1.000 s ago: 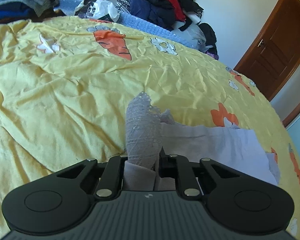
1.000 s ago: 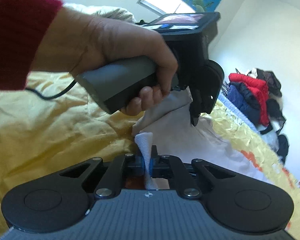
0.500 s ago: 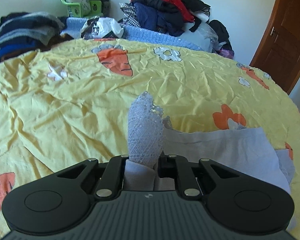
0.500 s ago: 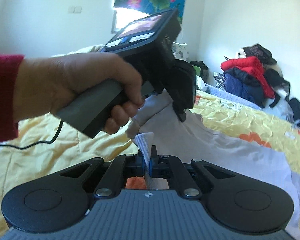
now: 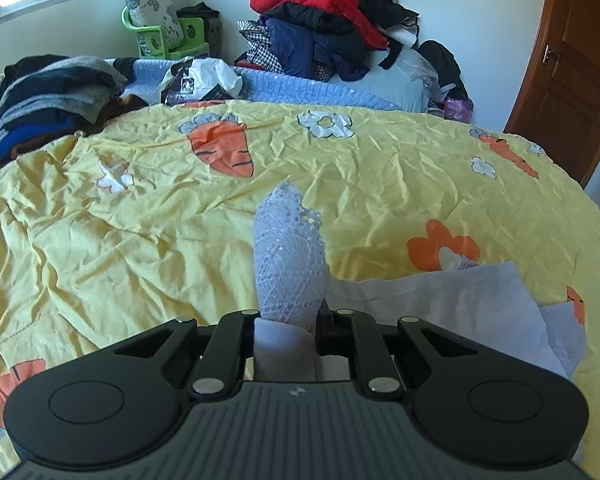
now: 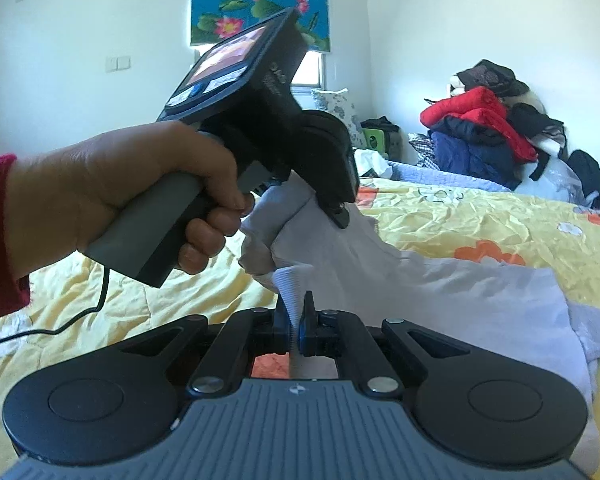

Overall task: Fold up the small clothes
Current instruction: 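Lift the folded sweater with both tools and fold it over once more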

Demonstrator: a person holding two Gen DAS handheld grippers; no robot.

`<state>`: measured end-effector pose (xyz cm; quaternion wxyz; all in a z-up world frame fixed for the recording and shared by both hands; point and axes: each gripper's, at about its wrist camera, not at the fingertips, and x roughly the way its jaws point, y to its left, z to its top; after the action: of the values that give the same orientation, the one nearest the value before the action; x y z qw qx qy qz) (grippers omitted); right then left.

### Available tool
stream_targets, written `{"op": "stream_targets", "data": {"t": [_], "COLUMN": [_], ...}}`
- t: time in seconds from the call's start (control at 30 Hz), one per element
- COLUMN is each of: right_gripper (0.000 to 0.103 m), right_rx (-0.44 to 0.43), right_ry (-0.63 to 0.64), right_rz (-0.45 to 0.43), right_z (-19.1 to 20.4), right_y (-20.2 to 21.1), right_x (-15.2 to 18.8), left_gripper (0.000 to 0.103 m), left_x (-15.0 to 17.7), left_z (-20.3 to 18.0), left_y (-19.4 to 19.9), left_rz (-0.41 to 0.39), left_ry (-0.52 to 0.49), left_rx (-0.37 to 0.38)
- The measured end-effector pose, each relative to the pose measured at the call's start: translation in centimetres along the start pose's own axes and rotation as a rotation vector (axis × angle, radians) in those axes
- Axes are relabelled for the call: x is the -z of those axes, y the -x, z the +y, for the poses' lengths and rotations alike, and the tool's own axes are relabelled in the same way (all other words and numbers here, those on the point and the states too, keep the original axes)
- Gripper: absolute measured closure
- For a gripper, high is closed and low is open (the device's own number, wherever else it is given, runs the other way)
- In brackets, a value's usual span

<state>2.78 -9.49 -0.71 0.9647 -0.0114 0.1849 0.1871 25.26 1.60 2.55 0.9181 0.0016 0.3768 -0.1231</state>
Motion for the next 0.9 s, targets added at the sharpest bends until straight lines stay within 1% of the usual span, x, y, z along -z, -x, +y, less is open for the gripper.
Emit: {"op": "stream_targets", "data": {"t": [0.33,0.67,0.9], "right_gripper": [0.098,0.098,0.098], "right_rx": [0.022,0.059,0.090], "right_ry": [-0.076,-0.145,-0.210], "right_rz": [-0.032,-0.053,-0.064], "right_z": [-2.6,-5.6,-8.3], "right_y": [2.0,4.0,5.2], "right_x": [0.0,0.5,1.2], "left_gripper": [0.089,0.089,0.089], "left_x": [-0.8,-1.2,-1.2], "left_z": [-3.6,-8.2,-11.7], "left_y": [0.4,0.3,-0.9], "left_rz": [-0.006,-0.022,-0.017], "left_ry": [-0.053,-0.102,-0.131], "left_rx": [-0.035,-0.015,0.009]}}
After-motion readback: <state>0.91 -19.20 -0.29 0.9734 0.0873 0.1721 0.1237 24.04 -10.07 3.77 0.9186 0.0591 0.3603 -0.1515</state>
